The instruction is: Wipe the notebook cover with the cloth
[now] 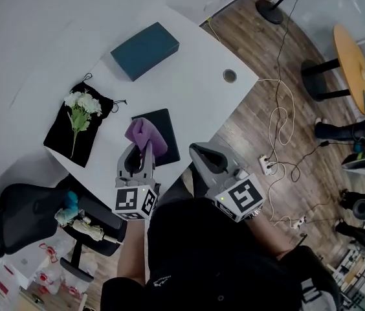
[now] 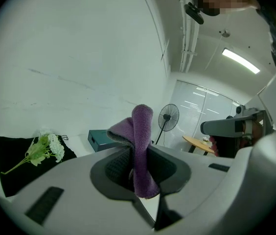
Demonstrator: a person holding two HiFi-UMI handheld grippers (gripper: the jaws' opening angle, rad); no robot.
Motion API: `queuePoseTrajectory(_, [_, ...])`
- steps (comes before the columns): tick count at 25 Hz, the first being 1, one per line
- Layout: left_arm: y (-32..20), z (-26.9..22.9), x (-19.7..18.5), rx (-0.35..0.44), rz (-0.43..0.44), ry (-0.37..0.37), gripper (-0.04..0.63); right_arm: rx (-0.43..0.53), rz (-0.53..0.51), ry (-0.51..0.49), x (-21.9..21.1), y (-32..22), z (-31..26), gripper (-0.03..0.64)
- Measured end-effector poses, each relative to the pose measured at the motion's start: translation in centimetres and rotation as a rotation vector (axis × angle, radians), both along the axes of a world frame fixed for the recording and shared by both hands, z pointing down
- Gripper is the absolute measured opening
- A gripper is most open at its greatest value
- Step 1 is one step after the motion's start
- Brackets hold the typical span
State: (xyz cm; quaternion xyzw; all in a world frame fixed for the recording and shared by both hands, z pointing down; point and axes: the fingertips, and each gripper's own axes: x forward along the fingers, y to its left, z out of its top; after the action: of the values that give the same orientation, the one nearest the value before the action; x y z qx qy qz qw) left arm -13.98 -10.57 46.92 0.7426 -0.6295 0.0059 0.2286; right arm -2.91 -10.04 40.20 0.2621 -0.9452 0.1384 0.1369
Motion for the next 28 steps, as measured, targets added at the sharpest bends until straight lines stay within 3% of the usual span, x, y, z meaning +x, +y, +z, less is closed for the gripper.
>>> queuePoseTrajectory(14, [-5.0, 6.8, 1.2, -0.137, 0.072, 0.021, 0.075, -0.132, -0.015, 0.049, -0.4, -2.2, 5.7, 0.003])
queuePoseTrajectory(28, [-8.4, 11.9, 1.5, -0.213, 0.125, 0.013, 0.076, -0.181, -0.009, 0.097, -0.8, -3.7, 9.5, 0.003])
